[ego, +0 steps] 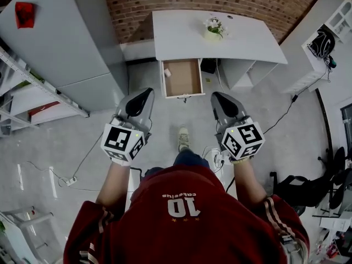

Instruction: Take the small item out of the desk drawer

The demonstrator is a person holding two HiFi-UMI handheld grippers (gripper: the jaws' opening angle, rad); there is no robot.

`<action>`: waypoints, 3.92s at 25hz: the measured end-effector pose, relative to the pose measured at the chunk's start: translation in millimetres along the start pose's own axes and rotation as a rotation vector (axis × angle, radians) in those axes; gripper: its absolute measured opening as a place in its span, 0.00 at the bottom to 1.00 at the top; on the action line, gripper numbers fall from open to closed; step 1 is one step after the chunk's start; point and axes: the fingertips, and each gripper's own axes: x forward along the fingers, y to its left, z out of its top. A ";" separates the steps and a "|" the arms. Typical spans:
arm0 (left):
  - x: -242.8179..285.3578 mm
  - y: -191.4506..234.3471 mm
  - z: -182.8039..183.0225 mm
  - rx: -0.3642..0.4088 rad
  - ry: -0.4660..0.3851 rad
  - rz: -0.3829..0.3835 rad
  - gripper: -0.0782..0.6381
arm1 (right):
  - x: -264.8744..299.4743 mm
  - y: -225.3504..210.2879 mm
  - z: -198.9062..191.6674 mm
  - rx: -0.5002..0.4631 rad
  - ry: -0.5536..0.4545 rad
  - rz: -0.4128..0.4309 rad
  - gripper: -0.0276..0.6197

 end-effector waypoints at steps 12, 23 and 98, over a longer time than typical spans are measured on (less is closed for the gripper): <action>75.8 73.2 -18.2 0.008 -0.005 0.101 0.11 | 113.2 -29.4 7.3 -0.030 -0.064 0.215 0.05; 155.0 103.1 -28.0 0.037 0.007 0.065 0.11 | 169.3 -74.3 17.8 -0.053 -0.132 0.272 0.32; 219.5 191.2 -290.8 -0.007 0.225 0.093 0.11 | 465.7 -160.5 -462.1 -0.140 0.441 0.285 0.28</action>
